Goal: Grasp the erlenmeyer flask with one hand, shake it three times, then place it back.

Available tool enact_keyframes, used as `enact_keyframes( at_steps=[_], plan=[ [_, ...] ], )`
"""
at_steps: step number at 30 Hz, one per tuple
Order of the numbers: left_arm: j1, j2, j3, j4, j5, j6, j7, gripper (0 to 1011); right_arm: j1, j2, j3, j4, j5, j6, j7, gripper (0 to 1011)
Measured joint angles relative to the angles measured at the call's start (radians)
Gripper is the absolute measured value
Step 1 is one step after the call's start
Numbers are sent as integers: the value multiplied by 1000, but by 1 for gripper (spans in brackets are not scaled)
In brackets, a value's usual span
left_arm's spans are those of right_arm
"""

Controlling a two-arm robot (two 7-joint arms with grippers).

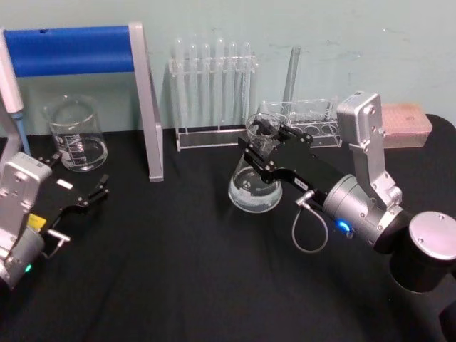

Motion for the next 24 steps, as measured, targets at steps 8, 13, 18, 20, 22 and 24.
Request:
enact_keyframes(
  at_steps=[8, 13, 18, 20, 22, 24],
  plan=[
    [0, 0, 0, 0, 0, 0, 0, 1001, 0, 1, -12, 18, 3, -4, 4, 449],
    [0, 0, 0, 0, 0, 0, 0, 1001, -4, -1, -20, 37, 5, -10, 8, 449],
    [0, 0, 0, 0, 0, 0, 0, 1001, -7, -2, -26, 50, 6, -14, 11, 449],
    [0, 0, 0, 0, 0, 0, 0, 1001, -9, -3, -28, 55, 7, -16, 11, 449],
    [0, 0, 0, 0, 0, 0, 0, 1001, -11, -3, -29, 61, 8, -20, 12, 450],
    [0, 0, 0, 0, 0, 0, 0, 1001, -12, -4, -30, 68, 8, -23, 13, 449]
  ],
)
